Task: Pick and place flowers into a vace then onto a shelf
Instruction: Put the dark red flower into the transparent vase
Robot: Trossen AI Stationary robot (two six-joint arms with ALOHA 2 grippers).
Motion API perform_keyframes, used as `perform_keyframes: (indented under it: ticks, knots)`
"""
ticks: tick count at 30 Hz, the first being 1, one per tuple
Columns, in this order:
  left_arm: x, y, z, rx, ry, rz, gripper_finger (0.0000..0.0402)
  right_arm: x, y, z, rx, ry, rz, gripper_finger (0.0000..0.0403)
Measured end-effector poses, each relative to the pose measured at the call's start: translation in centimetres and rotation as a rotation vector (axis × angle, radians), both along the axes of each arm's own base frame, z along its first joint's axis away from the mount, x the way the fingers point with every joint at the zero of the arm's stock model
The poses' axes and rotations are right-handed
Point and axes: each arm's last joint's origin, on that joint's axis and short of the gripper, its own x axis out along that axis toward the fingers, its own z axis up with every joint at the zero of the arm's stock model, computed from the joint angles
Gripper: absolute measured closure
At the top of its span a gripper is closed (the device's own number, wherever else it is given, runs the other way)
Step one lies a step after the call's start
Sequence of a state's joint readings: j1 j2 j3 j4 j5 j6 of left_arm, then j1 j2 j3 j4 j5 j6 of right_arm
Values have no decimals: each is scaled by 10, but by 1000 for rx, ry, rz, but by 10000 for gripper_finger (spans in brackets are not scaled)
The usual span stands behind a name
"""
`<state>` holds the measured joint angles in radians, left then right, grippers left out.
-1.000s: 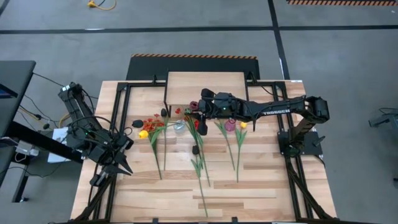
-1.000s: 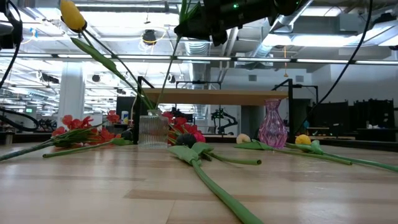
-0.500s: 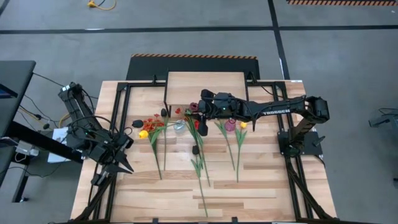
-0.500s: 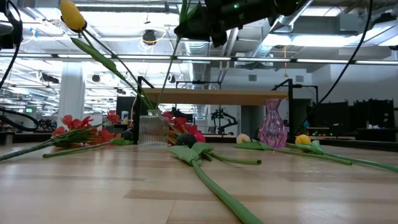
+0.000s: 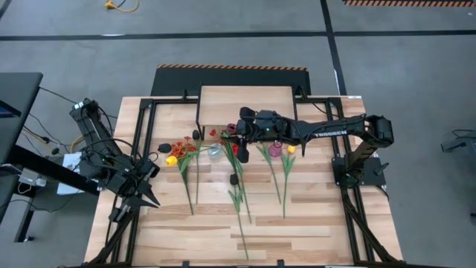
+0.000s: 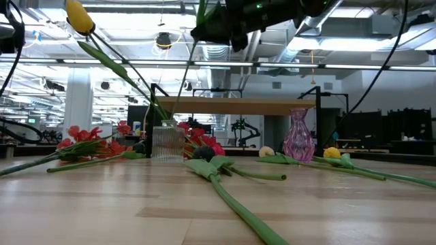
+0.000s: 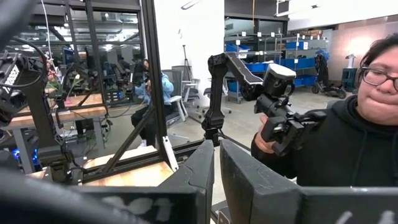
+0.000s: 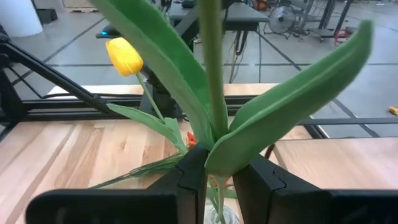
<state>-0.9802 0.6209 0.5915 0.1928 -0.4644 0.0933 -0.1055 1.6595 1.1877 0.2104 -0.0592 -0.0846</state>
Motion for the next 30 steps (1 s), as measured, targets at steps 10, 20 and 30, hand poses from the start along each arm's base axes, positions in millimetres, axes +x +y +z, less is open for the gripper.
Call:
perform_keyframes:
  ticks: [10,20,30]
  knots:
    - [0,0,1,-8,-2,-1,386,36,-4,-12,16,145,4,341]
    - [0,0,1,-35,12,-8,386,48,-6,-8,0,173,10,340]
    - [0,0,1,-36,12,-8,386,46,-6,-4,-18,223,18,262]
